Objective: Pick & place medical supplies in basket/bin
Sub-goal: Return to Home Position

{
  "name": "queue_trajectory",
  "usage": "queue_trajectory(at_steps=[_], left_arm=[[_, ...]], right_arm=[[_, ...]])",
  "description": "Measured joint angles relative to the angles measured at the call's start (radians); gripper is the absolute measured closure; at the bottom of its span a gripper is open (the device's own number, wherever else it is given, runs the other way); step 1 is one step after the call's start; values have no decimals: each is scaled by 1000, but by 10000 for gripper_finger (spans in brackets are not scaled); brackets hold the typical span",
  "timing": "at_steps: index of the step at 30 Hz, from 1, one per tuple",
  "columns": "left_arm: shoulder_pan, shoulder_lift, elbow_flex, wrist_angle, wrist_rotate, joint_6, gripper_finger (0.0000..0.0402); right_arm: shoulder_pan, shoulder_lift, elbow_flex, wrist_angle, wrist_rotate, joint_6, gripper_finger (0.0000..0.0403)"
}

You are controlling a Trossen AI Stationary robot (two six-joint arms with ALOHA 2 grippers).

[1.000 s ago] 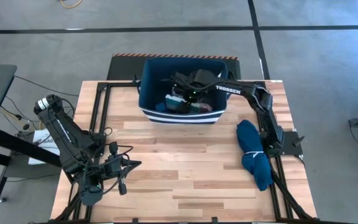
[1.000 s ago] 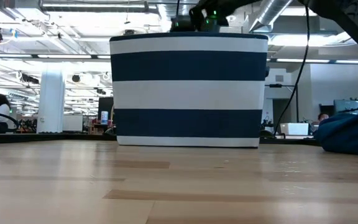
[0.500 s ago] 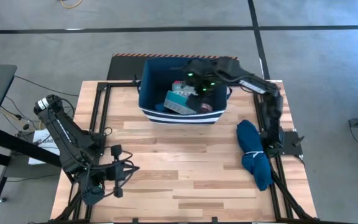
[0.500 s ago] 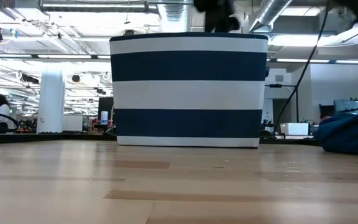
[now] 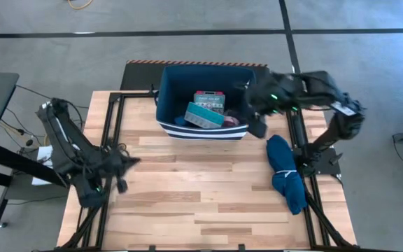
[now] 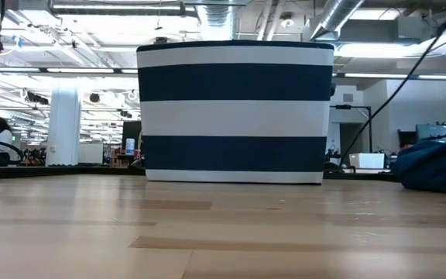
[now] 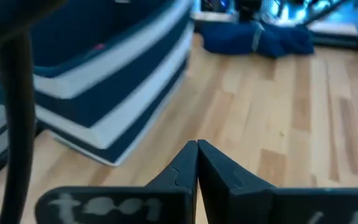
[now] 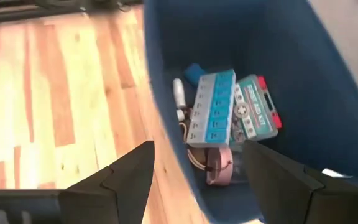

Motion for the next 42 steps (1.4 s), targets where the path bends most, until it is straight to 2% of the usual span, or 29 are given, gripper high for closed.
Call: queue_trajectory(at_steps=[3, 7, 12, 17, 21, 25, 30, 36, 42], left_arm=[[-25, -92, -24, -70, -46, -47, 402], [-90, -217, -119, -34, -118, -36, 401], [-203, -366, -329, -2, -239, -157, 401], [-299, -487, -551, 79, -362, -275, 401], [-355, -573, -615, 27, -436, -363, 401], [-387, -658, -617, -61, -497, -358, 402], [-386, -753, -617, -198, -504, -430, 401], [-384, -797, -617, -210, -504, -436, 401], [-384, -797, -617, -206, -504, -419, 401]], right_arm=[[101, -91, -100, 41, 49, -5, 163], [250, -225, -334, 194, 53, -14, 163], [393, -433, -762, 519, 55, -88, 163], [467, -634, -1210, 895, 46, -115, 163], [469, -782, -1457, 1108, 56, -117, 163], [432, -930, -1625, 1259, 57, -117, 163], [381, -1080, -1813, 1417, 57, -116, 163], [337, -1213, -1983, 1582, 55, -110, 163], [294, -1307, -2084, 1624, 55, -107, 163]])
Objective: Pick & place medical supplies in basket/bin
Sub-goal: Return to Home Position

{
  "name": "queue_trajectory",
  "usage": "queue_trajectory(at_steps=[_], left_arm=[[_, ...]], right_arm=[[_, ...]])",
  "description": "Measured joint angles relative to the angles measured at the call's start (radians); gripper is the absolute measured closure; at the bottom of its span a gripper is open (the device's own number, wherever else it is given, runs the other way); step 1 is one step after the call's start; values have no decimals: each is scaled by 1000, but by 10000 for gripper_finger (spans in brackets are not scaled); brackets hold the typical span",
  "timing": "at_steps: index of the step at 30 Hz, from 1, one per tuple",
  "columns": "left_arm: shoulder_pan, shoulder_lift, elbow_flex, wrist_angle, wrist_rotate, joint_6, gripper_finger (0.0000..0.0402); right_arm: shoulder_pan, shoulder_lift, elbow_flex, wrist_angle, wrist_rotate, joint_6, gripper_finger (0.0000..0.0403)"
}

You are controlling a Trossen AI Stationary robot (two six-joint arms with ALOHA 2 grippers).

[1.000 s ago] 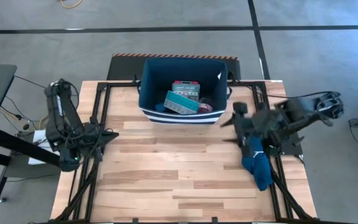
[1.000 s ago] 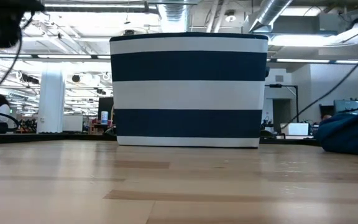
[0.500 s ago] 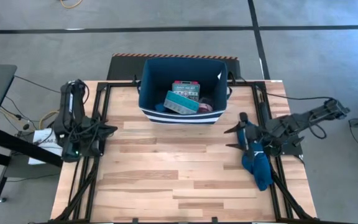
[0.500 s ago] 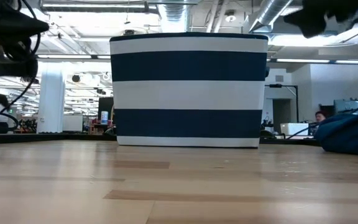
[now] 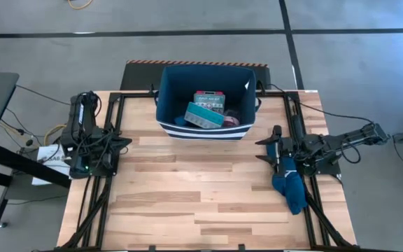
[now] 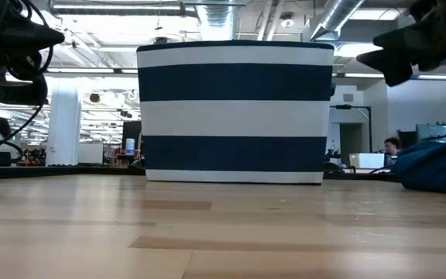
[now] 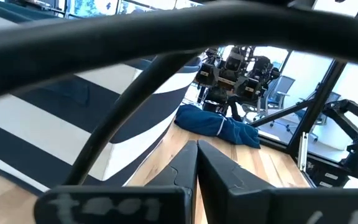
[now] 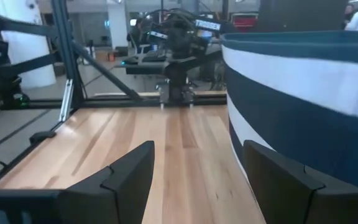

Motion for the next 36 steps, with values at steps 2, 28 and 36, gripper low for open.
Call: queue_trajectory(at_steps=[2, 28, 36], left_arm=[[-6, 0, 0, 19, 0, 6, 401], [-19, 25, 237, 1250, 914, 1845, 402], [14, 51, -166, 1756, 858, 1881, 401]], right_arm=[[-12, -21, -27, 12, 0, 17, 163], [-167, -61, -123, -15, -51, 124, 163], [-167, -61, -123, -24, -50, 122, 163]])
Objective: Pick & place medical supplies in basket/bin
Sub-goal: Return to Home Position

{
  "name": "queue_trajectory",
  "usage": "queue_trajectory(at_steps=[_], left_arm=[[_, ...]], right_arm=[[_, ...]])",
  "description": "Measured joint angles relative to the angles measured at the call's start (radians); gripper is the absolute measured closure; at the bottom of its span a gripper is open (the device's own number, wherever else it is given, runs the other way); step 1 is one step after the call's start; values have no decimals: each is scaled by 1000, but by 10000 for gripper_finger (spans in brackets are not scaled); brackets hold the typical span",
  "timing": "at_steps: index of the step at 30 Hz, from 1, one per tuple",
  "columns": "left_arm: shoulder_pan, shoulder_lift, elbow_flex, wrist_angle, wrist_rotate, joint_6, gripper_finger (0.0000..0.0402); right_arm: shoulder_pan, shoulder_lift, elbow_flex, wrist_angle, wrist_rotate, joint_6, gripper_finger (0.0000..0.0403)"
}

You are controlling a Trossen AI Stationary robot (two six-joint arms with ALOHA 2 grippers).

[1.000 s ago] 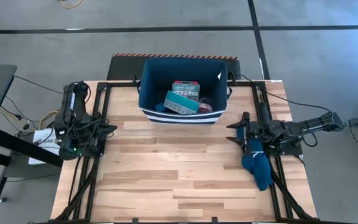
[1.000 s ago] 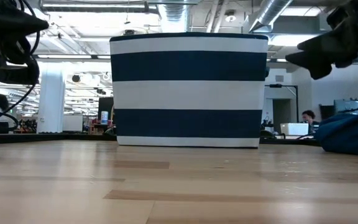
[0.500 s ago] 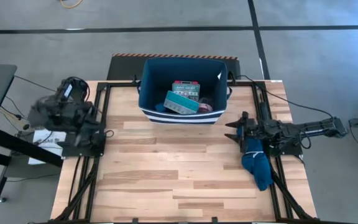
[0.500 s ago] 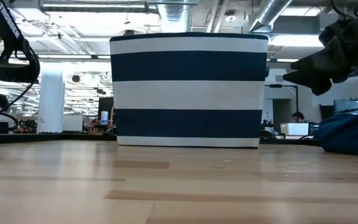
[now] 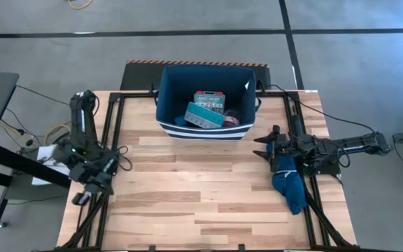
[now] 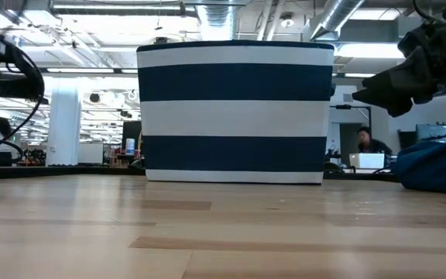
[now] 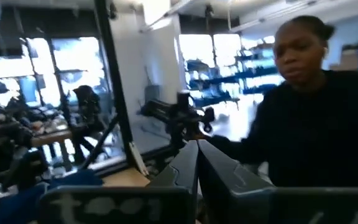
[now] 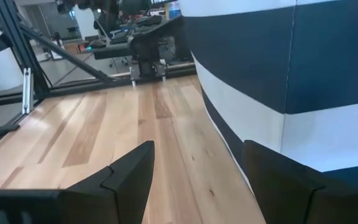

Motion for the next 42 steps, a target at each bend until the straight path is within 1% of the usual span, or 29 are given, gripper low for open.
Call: queue_trajectory(at_steps=[1, 4, 6, 8, 11, 13, 14, 17, 18, 23, 25, 30, 39, 42], left_arm=[[10, 1, -47, 77, 8, 20, 402], [53, 0, -169, 295, 87, 88, 402], [92, -1, -229, 391, 94, 104, 401], [135, -5, -266, 423, 64, 83, 402], [204, -29, -262, 361, 26, 40, 401], [253, -39, -261, 343, 63, 49, 401], [277, -47, -261, 336, 112, 66, 401], [342, -83, -261, 297, 307, 106, 401], [363, -92, -261, 278, 352, 108, 402], [495, -129, -261, 170, 423, 52, 401], [558, -136, -261, 125, 480, 25, 401], [731, -151, -261, 83, 711, -22, 402], [1055, -150, -262, 42, 1052, -121, 401], [1154, -150, -262, 36, 1187, -151, 401]], right_arm=[[0, 0, 0, -1, 0, 0, 163], [2, 0, 0, -23, 0, 5, 163], [4, 0, 0, -37, -2, 23, 163], [3, 0, 0, -39, -3, 35, 163], [3, 0, 0, -39, -2, 35, 163], [3, 0, 0, -39, -2, 35, 163], [3, 0, 0, -40, -3, 35, 163], [3, 0, 0, -40, -2, 35, 163], [3, 0, 0, -40, -2, 35, 163], [0, 0, 0, -40, 4, 1, 163], [0, 0, 1, -40, 24, -18, 163], [-2, 0, 2, -36, 80, -31, 163], [-19, 0, 1, -30, 83, -53, 163], [-19, 0, 0, -22, 84, -53, 163]])
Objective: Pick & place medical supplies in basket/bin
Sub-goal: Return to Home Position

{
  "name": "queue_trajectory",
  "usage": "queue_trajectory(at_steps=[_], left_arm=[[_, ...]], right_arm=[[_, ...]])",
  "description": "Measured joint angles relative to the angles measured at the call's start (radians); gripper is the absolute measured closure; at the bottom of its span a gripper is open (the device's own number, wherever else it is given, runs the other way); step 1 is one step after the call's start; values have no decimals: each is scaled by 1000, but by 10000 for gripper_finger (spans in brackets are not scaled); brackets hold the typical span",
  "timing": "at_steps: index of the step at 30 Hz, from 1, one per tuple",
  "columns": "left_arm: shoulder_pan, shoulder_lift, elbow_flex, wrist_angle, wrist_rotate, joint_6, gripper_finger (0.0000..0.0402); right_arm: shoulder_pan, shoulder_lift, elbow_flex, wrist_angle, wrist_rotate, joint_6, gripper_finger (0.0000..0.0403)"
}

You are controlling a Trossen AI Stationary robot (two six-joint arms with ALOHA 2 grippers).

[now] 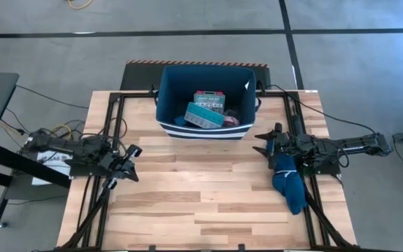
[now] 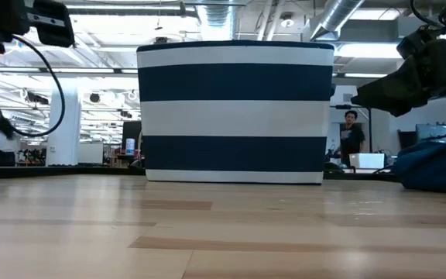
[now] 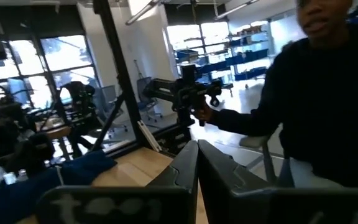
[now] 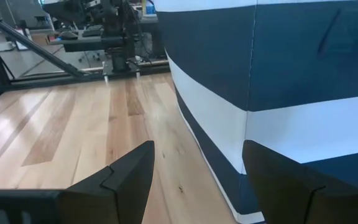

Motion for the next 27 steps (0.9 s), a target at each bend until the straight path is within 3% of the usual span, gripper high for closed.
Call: queue_trajectory(at_steps=[4, 8, 11, 16, 24, 27], left_arm=[[104, 0, 0, -44, 123, -4, 401], [160, 0, -2, -88, 134, -18, 402], [173, 0, -3, -81, 136, -18, 401], [175, 0, -4, -86, 168, 3, 402], [175, 0, -5, -114, 178, -21, 401], [175, 0, -6, -139, 176, -77, 402]], right_arm=[[0, 0, 0, -5, 0, -23, 163], [0, 0, 0, -8, -2, 24, 163], [0, -8, 0, 17, -12, 24, 163], [0, -57, 0, 65, -176, -6, 163], [0, -217, 1, -33, -186, 8, 163], [0, -213, 2, -33, -185, -18, 163]])
